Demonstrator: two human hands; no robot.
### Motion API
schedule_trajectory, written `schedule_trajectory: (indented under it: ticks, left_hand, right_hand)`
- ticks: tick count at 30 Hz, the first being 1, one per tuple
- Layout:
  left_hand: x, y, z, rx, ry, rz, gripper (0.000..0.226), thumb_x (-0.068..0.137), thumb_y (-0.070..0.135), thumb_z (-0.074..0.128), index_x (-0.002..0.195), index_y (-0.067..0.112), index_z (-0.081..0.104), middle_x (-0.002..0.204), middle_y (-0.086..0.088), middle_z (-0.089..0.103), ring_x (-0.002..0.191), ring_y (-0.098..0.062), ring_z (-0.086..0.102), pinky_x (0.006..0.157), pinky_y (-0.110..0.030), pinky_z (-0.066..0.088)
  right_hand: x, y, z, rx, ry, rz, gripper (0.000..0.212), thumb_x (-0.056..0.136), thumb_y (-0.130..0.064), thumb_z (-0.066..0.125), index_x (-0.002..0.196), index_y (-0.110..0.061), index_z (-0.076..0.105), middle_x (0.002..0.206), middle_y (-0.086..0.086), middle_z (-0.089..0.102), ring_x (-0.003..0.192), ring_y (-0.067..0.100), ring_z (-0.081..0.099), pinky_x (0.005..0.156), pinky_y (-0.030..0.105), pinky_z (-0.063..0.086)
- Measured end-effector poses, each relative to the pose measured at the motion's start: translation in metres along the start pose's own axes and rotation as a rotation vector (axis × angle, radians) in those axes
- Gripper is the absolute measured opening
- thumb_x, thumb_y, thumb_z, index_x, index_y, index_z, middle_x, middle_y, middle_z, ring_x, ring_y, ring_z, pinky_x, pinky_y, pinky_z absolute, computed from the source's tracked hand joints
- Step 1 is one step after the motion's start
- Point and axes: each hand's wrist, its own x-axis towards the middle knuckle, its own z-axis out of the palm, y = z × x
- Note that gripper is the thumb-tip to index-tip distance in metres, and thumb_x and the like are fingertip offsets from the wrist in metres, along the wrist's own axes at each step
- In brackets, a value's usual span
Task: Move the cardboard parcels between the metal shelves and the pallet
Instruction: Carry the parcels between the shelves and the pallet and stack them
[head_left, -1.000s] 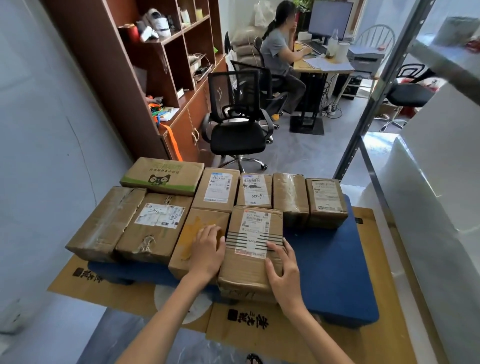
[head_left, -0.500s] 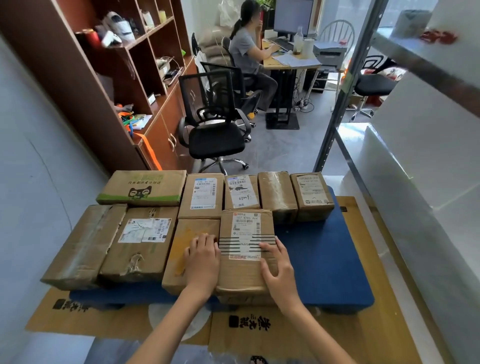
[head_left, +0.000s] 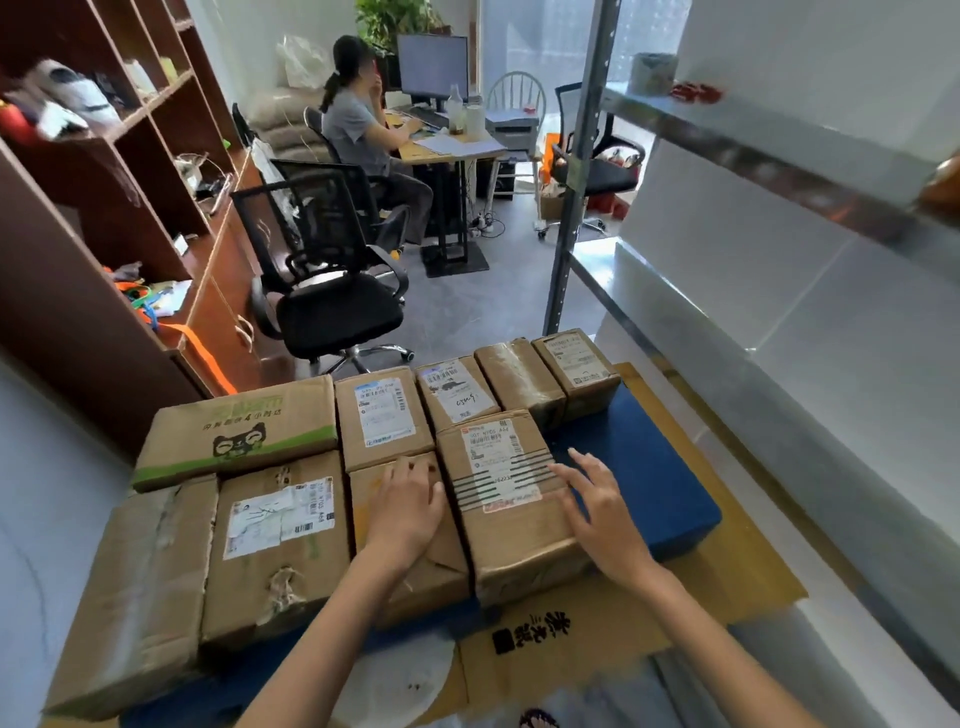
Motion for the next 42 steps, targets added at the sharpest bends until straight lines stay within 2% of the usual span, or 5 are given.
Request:
schedule_trajectory:
  ticks: [13, 26, 33, 37, 42]
  left_hand:
    - [-0.041, 0.15, 0.006, -0.168, -0.082, 0.732, 0.039, 0.098, 0.026, 0.048, 0.136, 0.019, 0.047, 0.141, -0.001, 0.043, 0.136, -0.018, 0.03, 0.111, -0.036, 0.029]
    - [-0.346, 0.312, 0.083, -0.259, -0.5, 1.562, 0.031, 0.094, 0.02, 0.053, 0.125, 0.015, 0.051, 0.13, -0.007, 0.05, 0.123, -0.03, 0.044, 0.097, -0.042, 0.039]
    - [-0.58, 0.311, 0.077, -0.339, -0.652, 1.829, 0.036, 0.094, 0.02, 0.051, 0.13, 0.017, 0.052, 0.133, -0.004, 0.049, 0.128, -0.027, 0.041, 0.103, -0.039, 0.036]
    - [-0.672, 0.302, 0.068, -0.347, -0.716, 1.893, 0.036, 0.096, 0.022, 0.048, 0.132, 0.017, 0.049, 0.136, -0.004, 0.046, 0.13, -0.025, 0.037, 0.104, -0.038, 0.035]
    - [-0.72, 0.303, 0.069, -0.321, -0.707, 1.881, 0.037, 0.098, 0.022, 0.046, 0.134, 0.019, 0.047, 0.139, -0.002, 0.044, 0.132, -0.021, 0.034, 0.108, -0.036, 0.03]
  right_hand:
    - [-0.149, -0.01, -0.085, -0.171, 0.391, 0.398, 0.031, 0.096, -0.018, 0.05, 0.126, -0.019, 0.056, 0.137, 0.0, 0.048, 0.136, 0.018, 0.031, 0.115, 0.034, 0.022]
    - [-0.55, -0.098, -0.153, -0.279, 1.056, 1.004, 0.033, 0.088, -0.025, 0.045, 0.111, -0.011, 0.064, 0.108, 0.002, 0.062, 0.103, 0.025, 0.057, 0.095, 0.03, 0.04]
    - [-0.755, -0.208, -0.131, -0.335, 1.33, 1.22, 0.024, 0.086, -0.021, 0.051, 0.104, -0.018, 0.067, 0.104, -0.005, 0.065, 0.101, 0.011, 0.058, 0.091, 0.021, 0.041]
    - [-0.835, -0.25, -0.133, -0.335, 1.431, 1.256, 0.021, 0.09, -0.005, 0.054, 0.098, -0.018, 0.068, 0.094, -0.009, 0.066, 0.091, -0.003, 0.057, 0.079, -0.001, 0.036]
    - [-0.889, -0.257, -0.134, -0.207, 1.489, 1.26, 0.031, 0.091, 0.002, 0.053, 0.093, -0.028, 0.063, 0.094, -0.005, 0.069, 0.086, -0.012, 0.06, 0.08, 0.007, 0.044]
